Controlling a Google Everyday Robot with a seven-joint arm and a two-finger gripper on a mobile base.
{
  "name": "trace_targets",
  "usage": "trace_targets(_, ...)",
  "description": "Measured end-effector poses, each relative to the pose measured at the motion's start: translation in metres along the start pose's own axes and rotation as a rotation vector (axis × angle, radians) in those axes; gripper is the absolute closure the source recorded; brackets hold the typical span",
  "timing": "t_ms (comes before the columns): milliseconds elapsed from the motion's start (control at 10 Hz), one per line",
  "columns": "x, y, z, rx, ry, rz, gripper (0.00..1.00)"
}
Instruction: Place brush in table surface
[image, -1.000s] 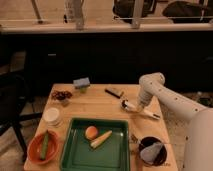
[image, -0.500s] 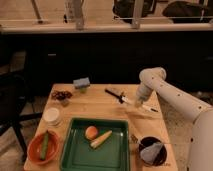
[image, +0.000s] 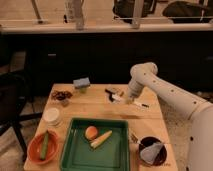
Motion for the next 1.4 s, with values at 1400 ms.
trace_targets(1400,-0.065,0.007,-0.001,-0.019,-0.041,-0.133,1.00)
